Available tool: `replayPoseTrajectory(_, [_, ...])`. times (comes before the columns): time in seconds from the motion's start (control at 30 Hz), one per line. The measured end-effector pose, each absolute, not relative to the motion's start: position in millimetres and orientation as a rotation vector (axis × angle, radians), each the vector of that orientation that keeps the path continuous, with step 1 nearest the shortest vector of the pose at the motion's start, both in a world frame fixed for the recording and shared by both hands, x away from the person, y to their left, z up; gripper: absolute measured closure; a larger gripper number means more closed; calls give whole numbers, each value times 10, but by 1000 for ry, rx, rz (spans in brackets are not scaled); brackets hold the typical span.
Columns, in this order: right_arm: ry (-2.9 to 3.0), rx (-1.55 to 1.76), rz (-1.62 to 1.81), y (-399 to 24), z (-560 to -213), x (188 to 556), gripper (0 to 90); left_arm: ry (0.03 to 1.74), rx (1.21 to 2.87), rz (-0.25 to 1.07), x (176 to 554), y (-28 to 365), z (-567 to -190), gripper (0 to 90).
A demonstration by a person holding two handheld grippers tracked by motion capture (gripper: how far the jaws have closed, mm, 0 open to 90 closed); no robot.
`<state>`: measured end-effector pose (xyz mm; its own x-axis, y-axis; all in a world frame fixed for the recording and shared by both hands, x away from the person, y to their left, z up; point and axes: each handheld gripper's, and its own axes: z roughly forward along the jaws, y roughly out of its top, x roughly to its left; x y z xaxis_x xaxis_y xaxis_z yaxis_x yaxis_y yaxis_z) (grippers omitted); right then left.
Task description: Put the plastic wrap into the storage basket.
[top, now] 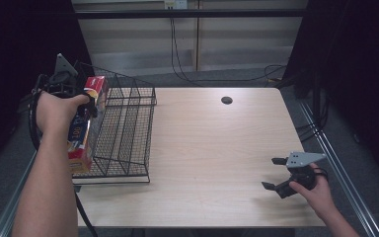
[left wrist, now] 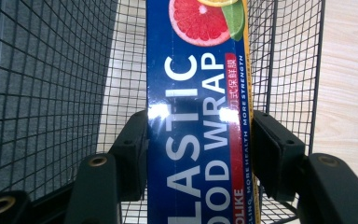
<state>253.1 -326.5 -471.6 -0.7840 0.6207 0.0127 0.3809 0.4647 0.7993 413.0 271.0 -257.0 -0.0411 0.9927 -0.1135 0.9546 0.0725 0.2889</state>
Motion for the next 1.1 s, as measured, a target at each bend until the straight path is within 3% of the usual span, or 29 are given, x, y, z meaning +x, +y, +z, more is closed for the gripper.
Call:
replayPoseTrajectory(0.77, [2452, 859, 1219, -3251, -4731, 2532, 35, 2120, 1931, 209, 4141, 2817, -2746, 419])
replayPoseTrajectory(0.9, [2453, 855, 1219, -3244, -4731, 2538, 35, 2135, 1941, 146, 4150, 2830, -2775, 418])
replayPoseTrajectory(0.93, [2454, 852, 1217, -3242, -4733, 2541, 35, 2095, 1898, 193, 4140, 2828, -2739, 464])
replayPoseTrajectory(1.1, [2461, 849, 1211, -3235, -4738, 2548, 35, 2056, 1852, 242, 4109, 2734, -2503, 392])
